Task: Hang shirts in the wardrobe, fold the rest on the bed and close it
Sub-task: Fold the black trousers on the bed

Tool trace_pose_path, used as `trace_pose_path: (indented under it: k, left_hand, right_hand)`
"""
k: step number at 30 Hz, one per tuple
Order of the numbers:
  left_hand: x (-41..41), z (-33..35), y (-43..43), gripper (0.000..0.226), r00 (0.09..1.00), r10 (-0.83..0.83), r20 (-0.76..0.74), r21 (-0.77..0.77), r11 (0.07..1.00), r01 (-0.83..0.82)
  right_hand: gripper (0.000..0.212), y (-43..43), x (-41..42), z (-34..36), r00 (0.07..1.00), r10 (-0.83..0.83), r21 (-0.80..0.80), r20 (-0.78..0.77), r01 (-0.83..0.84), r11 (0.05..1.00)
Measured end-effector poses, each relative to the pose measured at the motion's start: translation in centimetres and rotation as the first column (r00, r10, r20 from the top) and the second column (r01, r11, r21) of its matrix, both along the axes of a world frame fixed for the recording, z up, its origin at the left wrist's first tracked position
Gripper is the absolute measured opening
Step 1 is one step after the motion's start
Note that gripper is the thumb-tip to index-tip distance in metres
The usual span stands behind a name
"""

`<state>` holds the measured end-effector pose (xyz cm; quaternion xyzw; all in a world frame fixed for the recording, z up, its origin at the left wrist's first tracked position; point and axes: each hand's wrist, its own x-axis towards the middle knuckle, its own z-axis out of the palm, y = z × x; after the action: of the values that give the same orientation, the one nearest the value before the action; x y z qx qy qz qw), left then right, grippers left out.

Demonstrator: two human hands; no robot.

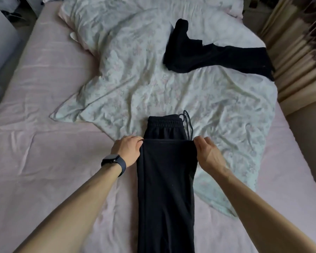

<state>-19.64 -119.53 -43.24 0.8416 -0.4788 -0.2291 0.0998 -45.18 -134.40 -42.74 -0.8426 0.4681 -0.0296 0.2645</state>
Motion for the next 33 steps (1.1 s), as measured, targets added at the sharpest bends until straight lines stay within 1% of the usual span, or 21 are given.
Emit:
trace_pose_path:
  k: [2,4,7,9,14,16,19,21,24,25,26,27,28,29,30,31,32,33]
  left_hand:
    - [1.2,-1.4,-2.0,0.030,0.998,0.059,0.000,0.002,0.998,-0.059]
    - [2.2,-1.8,-3.6,0.032,0.994,0.108,0.008,0.003,0.994,-0.108]
    - [3.2,-2.7,-6.6,0.032,0.987,0.160,-0.031,-0.054,0.985,-0.161]
    - [3.5,-3.1,-8.3,0.032,0.980,0.190,-0.055,-0.075,0.978,-0.193]
    - [4.7,-5.6,-10.6,0.029,0.967,0.237,-0.093,-0.067,0.967,-0.244]
    - [5.0,-6.8,-10.8,0.027,0.961,0.252,-0.111,-0.064,0.964,-0.260]
    - [5.6,-9.0,-10.5,0.026,0.960,0.265,-0.086,-0.117,0.954,-0.274]
    - [5.9,-10.1,-10.5,0.026,0.958,0.279,-0.071,-0.145,0.947,-0.287]
    - [5.8,-10.8,-10.6,0.029,0.950,0.298,-0.090,-0.145,0.940,-0.308]
    - [5.3,-10.8,-10.5,0.033,0.940,0.329,-0.094,-0.165,0.926,-0.340]
    - [4.6,-10.6,-10.0,0.037,0.930,0.363,-0.055,-0.209,0.907,-0.366]
    - [3.4,-10.2,-9.2,0.041,0.930,0.363,0.050,-0.263,0.903,-0.339]
    - [2.0,-9.8,-8.2,0.045,0.932,0.319,0.172,-0.308,0.916,-0.257]
    - [0.3,-9.4,-7.0,0.050,0.937,0.253,0.241,-0.337,0.927,-0.163]
    - [-1.7,-9.4,-5.8,0.055,0.949,0.181,0.258,-0.350,0.933,-0.083]
    - [-3.9,-9.7,-4.6,0.060,0.961,0.112,0.253,-0.348,0.937,-0.017]
    - [-6.0,-10.3,-3.3,0.064,0.968,0.053,0.246,-0.325,0.945,0.031]
    - [-8.0,-11.0,-2.3,0.068,0.968,0.010,0.249,-0.285,0.956,0.064]
  right_hand:
    - [0.026,-2.2,2.0,-1.6,1.000,-0.007,-0.012,0.021,0.007,1.000]
    - [0.028,-3.7,3.5,-2.4,1.000,-0.029,-0.033,0.008,0.029,0.999]
    - [0.033,-6.2,5.1,-4.0,0.997,-0.069,-0.082,0.022,0.071,0.994]
    - [0.034,-7.6,5.7,-4.8,0.997,-0.067,-0.102,0.042,0.070,0.992]
    - [0.035,-10.4,7.5,-7.1,0.999,-0.042,-0.047,-0.014,0.041,0.998]
    - [0.034,-10.5,7.7,-8.1,0.998,-0.053,-0.033,0.021,0.054,0.998]
    - [0.030,-10.5,7.6,-9.5,0.980,-0.129,-0.049,0.152,0.137,0.989]
    - [0.028,-10.9,7.7,-9.8,0.963,-0.173,-0.055,0.207,0.188,0.981]
    - [0.027,-11.6,8.3,-9.7,0.958,-0.210,-0.030,0.197,0.220,0.975]
    - [0.028,-11.5,8.6,-9.6,0.952,-0.233,-0.008,0.199,0.239,0.971]
    - [0.031,-11.1,8.7,-9.4,0.942,-0.265,0.014,0.207,0.268,0.963]
    - [0.033,-10.3,8.7,-9.1,0.929,-0.302,0.018,0.216,0.305,0.952]
    - [0.034,-9.2,8.4,-8.7,0.916,-0.326,-0.022,0.232,0.340,0.940]
    - [0.034,-7.7,8.0,-8.4,0.914,-0.322,-0.103,0.247,0.355,0.929]
    - [0.035,-5.8,7.5,-8.3,0.925,-0.288,-0.200,0.248,0.339,0.919]
    - [0.036,-3.6,6.8,-8.4,0.948,-0.225,-0.288,0.226,0.286,0.914]
    - [0.039,-1.1,6.1,-8.7,0.971,-0.143,-0.349,0.191,0.203,0.915]
    - [0.044,1.5,5.5,-9.2,0.988,-0.046,-0.368,0.146,0.097,0.925]
